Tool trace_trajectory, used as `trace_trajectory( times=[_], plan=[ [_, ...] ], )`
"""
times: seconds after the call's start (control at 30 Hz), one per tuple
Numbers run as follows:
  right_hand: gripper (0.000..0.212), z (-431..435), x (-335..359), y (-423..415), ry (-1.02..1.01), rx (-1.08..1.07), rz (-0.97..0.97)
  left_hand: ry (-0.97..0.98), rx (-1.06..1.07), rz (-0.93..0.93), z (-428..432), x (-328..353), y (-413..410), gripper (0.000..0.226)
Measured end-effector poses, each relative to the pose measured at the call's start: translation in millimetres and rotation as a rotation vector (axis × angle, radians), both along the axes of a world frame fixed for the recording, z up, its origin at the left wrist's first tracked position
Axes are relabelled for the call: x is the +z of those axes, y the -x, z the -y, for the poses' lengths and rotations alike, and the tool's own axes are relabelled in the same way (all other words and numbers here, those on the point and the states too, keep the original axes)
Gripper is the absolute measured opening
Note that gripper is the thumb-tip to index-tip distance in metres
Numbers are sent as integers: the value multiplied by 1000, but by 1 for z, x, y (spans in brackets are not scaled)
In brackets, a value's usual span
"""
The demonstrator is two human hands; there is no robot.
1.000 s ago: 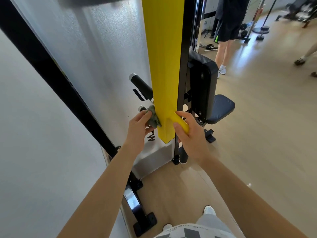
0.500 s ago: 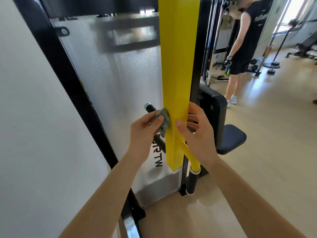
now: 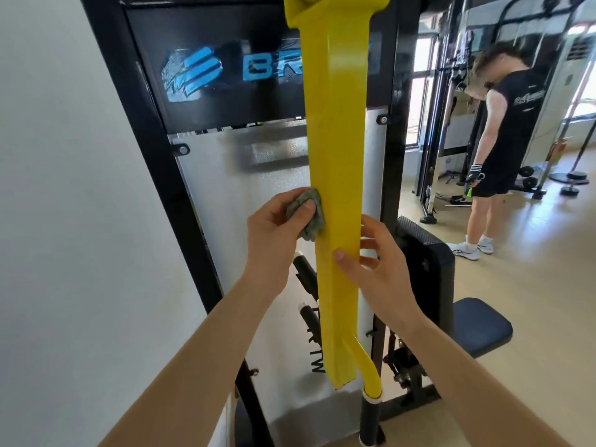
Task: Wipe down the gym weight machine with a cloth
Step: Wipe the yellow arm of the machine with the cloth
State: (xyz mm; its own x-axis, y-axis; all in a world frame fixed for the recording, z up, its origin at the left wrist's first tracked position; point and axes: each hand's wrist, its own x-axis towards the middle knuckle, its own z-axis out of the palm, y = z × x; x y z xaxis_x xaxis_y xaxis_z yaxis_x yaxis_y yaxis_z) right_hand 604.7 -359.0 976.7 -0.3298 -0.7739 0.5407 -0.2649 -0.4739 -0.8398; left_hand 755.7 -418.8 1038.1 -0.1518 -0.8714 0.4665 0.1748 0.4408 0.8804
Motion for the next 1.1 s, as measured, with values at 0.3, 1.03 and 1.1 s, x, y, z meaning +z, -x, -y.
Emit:
trace_trajectory(
  times=[0.3, 1.03, 1.1],
  plan=[
    [52, -3, 4, 2, 9, 36, -4, -108, 3, 65, -9, -26, -3, 48],
    [53, -5, -21, -8, 58, 8, 21, -306, 214, 90, -44, -101, 9, 21],
    [55, -7, -28, -7, 61, 3, 16, -345, 227, 160, -51, -119, 7, 19]
  ],
)
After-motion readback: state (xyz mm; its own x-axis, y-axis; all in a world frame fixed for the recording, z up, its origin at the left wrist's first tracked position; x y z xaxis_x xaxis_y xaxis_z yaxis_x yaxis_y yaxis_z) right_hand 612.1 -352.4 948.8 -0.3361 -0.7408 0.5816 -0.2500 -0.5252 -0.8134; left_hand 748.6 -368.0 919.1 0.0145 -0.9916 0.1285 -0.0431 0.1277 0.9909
